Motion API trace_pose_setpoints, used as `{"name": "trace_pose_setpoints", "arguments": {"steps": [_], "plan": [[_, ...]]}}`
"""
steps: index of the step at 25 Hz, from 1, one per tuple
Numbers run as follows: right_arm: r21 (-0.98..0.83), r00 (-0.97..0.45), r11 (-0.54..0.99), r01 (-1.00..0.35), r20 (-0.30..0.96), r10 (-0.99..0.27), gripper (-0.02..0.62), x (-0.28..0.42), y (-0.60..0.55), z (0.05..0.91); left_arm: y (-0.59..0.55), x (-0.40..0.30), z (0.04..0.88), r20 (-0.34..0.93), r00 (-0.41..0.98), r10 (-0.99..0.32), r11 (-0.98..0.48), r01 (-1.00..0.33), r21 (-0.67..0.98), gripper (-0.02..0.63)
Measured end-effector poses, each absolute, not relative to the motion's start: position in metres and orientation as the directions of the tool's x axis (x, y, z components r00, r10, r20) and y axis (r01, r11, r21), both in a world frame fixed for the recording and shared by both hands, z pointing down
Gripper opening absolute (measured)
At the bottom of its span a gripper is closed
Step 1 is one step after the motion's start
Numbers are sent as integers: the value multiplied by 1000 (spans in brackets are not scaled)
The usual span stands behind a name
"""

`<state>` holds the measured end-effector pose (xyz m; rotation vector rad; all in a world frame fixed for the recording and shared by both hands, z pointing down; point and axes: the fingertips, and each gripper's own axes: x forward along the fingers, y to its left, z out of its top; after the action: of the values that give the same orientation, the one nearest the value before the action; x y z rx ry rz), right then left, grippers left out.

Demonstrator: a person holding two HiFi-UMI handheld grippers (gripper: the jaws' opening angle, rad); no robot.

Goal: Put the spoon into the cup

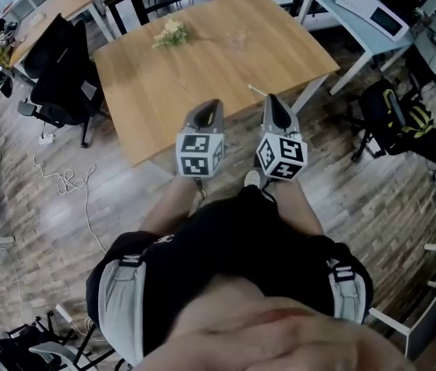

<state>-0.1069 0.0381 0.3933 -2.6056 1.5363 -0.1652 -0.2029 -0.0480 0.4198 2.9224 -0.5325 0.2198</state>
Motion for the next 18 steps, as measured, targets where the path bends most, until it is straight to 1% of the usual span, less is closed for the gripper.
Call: {"name": "trace_pose_setpoints", "arguments": {"steps": [9,12,18], "plan": [[-172,407,-404,-899,15,-913,8,-79,2,392,-76,-173,409,149,907,-394,-909,-409,79,12],[-141,408,-405,-904,7,-913,8,-61,-1,392,-77,-154,405,140,906,-399,-910,-410,63,12],[-154,396,-393,-907,7,-918,8,-18,-15,390,-90,-116,405,154,897,-414,-903,-426,57,12]]}}
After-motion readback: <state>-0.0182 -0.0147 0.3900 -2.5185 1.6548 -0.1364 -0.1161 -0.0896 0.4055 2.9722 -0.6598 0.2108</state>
